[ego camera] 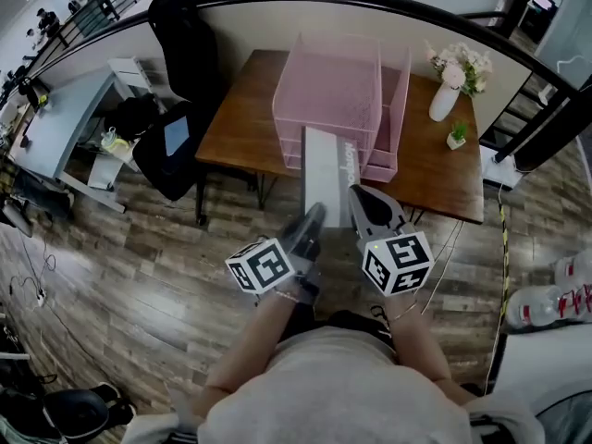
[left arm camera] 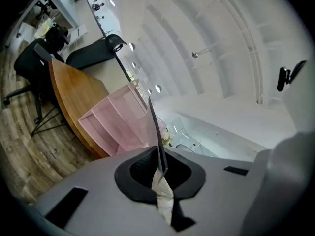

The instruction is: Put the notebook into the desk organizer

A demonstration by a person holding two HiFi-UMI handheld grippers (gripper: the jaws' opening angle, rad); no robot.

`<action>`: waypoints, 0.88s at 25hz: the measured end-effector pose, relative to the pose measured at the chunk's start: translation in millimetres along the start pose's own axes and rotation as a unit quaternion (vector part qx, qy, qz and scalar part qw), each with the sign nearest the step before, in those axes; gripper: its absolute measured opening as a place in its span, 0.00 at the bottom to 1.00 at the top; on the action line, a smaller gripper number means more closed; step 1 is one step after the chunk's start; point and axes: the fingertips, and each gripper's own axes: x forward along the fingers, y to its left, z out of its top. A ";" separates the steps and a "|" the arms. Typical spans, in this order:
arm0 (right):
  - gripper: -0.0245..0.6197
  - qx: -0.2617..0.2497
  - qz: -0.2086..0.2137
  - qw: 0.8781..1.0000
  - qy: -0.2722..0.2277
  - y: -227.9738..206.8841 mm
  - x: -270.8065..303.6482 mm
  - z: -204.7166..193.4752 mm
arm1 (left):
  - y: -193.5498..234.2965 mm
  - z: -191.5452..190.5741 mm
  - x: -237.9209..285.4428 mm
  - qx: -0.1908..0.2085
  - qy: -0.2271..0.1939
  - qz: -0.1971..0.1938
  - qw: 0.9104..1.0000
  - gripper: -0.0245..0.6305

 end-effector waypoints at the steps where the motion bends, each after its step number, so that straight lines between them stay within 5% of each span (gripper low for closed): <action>1: 0.06 0.001 -0.005 1.000 0.002 -1.2 1.5 -1.4 | 1.8 -1.5 2.0 -0.009 0.005 -0.006 1.000 0.07; 22: 0.06 0.005 -0.081 0.996 0.024 8.3 21.4 -15.9 | 44.5 18.6 25.8 -0.102 0.060 -0.058 0.991 0.07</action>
